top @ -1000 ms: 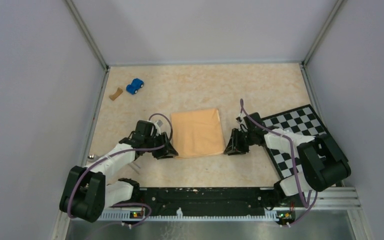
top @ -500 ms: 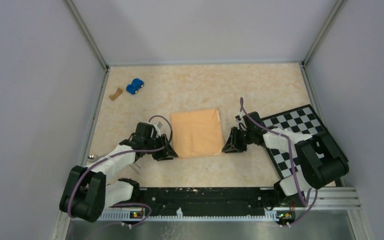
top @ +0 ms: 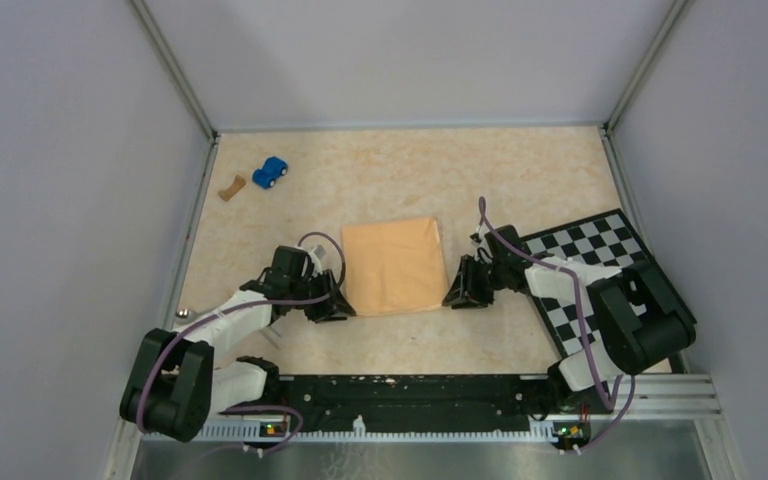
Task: Fold the napkin into a case and place the utensils inside
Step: Smooth out the square-folded napkin at the center of the board.
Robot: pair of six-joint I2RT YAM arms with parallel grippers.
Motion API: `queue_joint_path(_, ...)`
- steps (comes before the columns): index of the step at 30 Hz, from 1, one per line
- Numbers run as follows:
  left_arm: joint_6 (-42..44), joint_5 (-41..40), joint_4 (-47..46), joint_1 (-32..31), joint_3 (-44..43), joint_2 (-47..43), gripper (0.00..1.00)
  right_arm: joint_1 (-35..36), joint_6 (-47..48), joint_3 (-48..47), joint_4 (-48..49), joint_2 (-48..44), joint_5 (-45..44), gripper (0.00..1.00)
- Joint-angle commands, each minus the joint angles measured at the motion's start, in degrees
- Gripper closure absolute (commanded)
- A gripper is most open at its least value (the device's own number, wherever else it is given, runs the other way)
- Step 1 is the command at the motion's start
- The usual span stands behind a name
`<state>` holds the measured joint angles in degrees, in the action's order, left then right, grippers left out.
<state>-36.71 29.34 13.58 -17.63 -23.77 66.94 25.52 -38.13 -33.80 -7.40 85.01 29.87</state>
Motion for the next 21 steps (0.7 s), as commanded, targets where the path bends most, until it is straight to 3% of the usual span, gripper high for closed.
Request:
queue_joint_path(1,0.48,0.71,-2.23,0.05,0.47,-0.23,0.63,0.76,0.3,0.32,-0.32,-2.14,-0.83,0.65)
queue_joint_path(7,0.67,0.72,-2.51,0.05,0.61,-0.02,0.65,0.76,0.41,1.04,0.36,-1.4,-0.92,0.64)
queue_joint_path(21,0.38,0.54,-1.9,0.05,0.82,-1.16,0.73,0.78,-0.98,0.64,3.12,0.39,0.74,0.87)
